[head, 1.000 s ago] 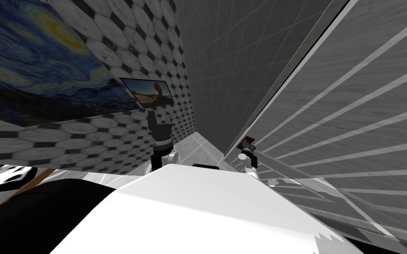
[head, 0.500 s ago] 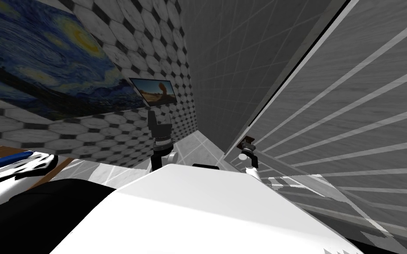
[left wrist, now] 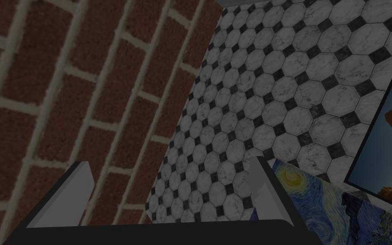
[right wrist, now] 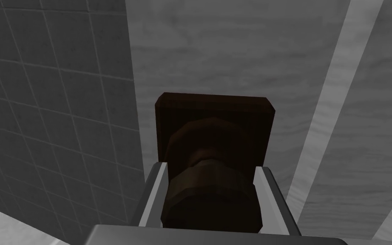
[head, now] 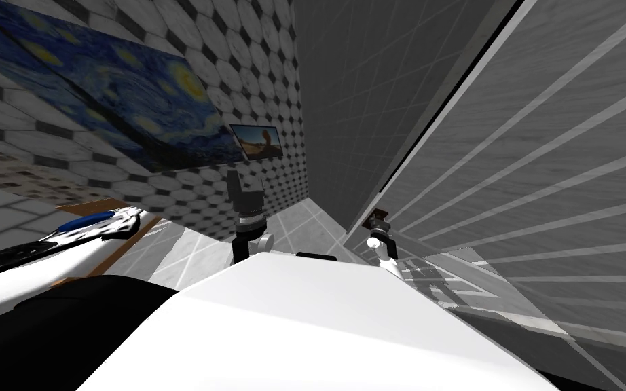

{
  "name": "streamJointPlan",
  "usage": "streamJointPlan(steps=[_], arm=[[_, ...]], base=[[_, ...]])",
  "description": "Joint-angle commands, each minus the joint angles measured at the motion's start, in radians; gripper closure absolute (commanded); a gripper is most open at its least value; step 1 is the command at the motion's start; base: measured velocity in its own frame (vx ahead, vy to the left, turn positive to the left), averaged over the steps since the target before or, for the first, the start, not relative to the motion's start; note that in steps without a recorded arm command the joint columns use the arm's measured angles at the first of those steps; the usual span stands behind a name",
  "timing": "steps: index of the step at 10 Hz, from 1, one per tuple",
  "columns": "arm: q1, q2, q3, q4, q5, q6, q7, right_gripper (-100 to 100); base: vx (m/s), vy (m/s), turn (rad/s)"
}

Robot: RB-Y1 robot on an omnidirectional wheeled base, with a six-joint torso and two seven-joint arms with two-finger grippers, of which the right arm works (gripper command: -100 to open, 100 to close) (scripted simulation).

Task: Pull the door open

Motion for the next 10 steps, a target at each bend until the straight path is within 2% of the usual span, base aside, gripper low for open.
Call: streamJointPlan(steps=[1, 2, 3, 4, 10], arm=[[0.007, -0.007, 0.021, -0.010, -0.002, 0.008, -0.022, 100], [0.011, -0.012, 0.030, -0.015, -0.002, 0.011, -0.032, 100], [0.013, -0.011, 0.024, -0.009, -0.002, 0.007, -0.025, 100], [0.022, -0.019, 0.044, -0.015, 0.002, 0.010, -0.041, 100], [0.050, -0.060, 0.105, -0.048, 0.013, 0.010, -0.094, 100]], base=[[-0.286, -0.002, 0.139], [-0.240, -0.023, 0.137], [-0.103, -0.008, 0.039], [-0.155, -0.016, 0.114], [-0.235, -0.020, 0.116]])
